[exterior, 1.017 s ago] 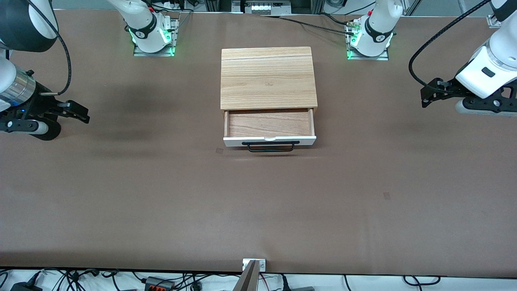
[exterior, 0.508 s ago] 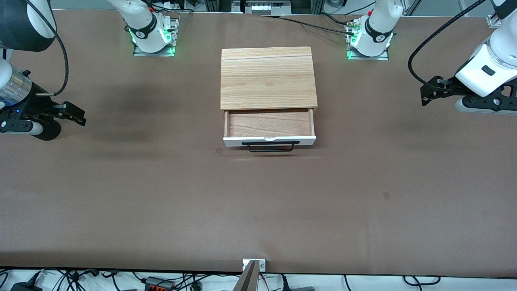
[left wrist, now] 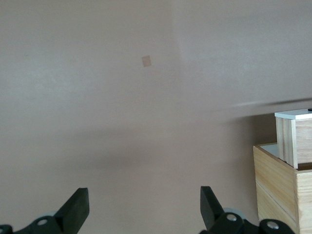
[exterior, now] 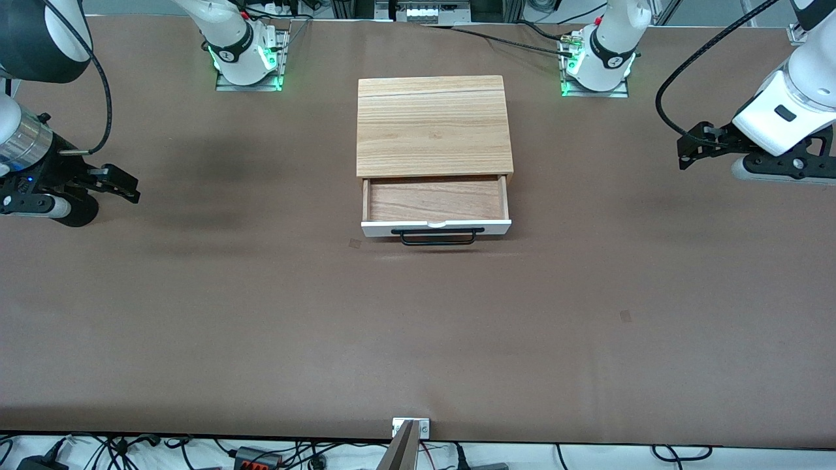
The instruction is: Pull top drawer with both arms simultaneously
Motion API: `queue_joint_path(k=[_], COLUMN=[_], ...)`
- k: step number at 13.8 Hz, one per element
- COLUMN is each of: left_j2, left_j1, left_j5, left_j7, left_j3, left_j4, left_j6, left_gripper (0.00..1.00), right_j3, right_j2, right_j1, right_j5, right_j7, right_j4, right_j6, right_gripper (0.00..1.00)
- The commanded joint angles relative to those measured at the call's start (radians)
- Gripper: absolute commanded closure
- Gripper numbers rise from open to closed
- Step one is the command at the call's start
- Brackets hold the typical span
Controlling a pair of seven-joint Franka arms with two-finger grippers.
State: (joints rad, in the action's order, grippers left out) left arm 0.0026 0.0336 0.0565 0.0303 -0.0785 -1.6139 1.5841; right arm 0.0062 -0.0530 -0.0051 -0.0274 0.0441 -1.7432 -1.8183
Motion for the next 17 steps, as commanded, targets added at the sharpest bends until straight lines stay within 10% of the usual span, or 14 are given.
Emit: queue_joint_path(k=[1,17], left_j2=[0.010,0.014], left_j1=[0.002,0.003], left_j5=[-0.020,-0.017], left_j7=[0.005,-0.004], left_j3=[-0.007,-0.015], left_j4=[0.028,0.029], left_j6=[-0.026,-0.027], left_gripper=[0.00,0.00], right_j3=[0.012,0.015], right_j2=[0.013,0.010], right_j1=[-0.009,0.001], right_j5=[-0.009,-0.005], right_j7=[0.006,0.005], right_j4=[-0.006,0.022], right_j6=[0.002,0.057], right_gripper=[0.00,0.00])
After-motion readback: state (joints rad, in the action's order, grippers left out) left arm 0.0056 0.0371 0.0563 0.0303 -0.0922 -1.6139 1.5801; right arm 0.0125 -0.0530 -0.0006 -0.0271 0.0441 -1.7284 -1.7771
